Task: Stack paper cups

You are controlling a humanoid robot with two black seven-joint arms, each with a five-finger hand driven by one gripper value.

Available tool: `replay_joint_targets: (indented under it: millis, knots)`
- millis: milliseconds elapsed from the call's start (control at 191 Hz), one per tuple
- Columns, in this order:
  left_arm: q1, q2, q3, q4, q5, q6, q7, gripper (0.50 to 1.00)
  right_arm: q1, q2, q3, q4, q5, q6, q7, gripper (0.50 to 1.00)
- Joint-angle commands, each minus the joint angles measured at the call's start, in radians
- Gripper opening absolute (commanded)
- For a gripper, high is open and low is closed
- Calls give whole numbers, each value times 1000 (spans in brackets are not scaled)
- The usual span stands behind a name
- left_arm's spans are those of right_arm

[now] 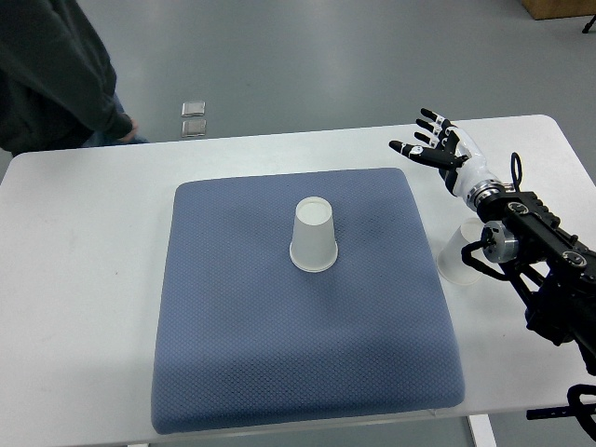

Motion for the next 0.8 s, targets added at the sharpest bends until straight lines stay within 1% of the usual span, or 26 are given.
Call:
replay_joint_targets:
  millis: [0,355,596,794]
  knots:
    - [0,0,-1,5,0,0,1,1000,6,2,-1,-2,0,0,0,928]
    - [2,0,-3,8,0,0,1,1000,3,3,-2,-3,0,3,0,928]
    - [2,0,-3,8,0,0,1,1000,0,2,-12,-3,2,28,0,928]
    - [2,0,-3,8,0,0,1,1000,-3,6,-2,-2,3,18,3,926]
